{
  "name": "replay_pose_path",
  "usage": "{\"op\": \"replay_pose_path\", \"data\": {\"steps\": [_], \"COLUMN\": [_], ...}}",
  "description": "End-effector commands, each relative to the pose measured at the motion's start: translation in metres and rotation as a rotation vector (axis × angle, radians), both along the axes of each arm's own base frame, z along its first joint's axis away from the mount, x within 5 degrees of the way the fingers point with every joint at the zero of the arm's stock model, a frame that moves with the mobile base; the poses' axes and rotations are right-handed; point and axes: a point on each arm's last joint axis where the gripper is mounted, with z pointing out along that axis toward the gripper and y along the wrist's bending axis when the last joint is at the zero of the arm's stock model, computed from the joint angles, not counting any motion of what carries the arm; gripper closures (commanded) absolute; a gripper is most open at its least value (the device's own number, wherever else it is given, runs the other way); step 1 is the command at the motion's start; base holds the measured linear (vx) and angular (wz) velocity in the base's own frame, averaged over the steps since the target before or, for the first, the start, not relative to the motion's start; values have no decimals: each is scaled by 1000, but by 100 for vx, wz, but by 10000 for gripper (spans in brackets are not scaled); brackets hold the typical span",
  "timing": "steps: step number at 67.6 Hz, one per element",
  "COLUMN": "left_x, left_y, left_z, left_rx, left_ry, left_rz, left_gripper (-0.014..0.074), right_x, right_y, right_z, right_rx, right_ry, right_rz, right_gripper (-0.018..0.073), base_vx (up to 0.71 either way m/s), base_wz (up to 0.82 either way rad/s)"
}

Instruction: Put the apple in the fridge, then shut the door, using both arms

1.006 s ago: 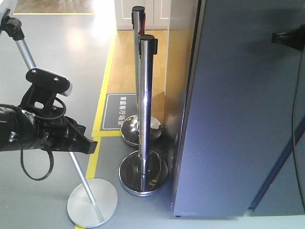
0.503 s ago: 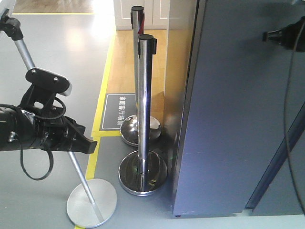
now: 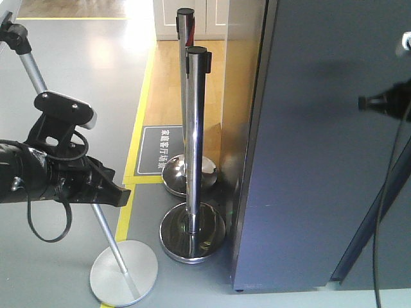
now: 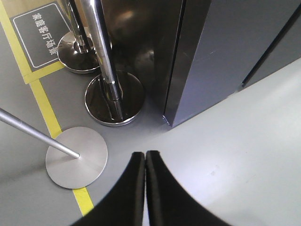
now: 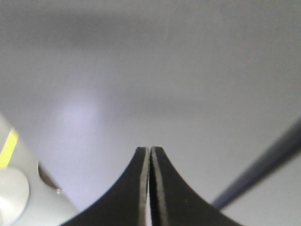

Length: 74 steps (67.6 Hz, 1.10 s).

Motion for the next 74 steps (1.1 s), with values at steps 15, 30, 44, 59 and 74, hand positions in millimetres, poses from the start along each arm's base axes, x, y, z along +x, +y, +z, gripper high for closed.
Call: {"op": "replay_pose_path", "data": {"steps": [15, 30, 44, 59, 74], "left_x": [1, 1, 1, 1, 1], "left_y": [1, 1, 1, 1, 1], "left_z": [19, 19, 19, 19, 19], "left_rx": [-52, -52, -52, -52, -52], "left_ry": [-92, -92, -92, -92, -92], "left_rz": [12, 12, 12, 12, 12], "left_gripper": [603, 603, 603, 603, 603], "right_x": [-84, -139, -195, -248, -281], "right_y": [30, 63, 47, 45, 43], "right_z": [9, 13, 22, 24, 6], "right_rx": [-16, 14, -35, 19, 32], "right_ry": [-71, 29, 168, 57, 69], "right_rz": [75, 220, 95, 96, 103], "right_gripper": [562, 562, 562, 562, 562], "base_vx": [0, 0, 0, 0, 0], "base_wz": [0, 0, 0, 0, 0]}}
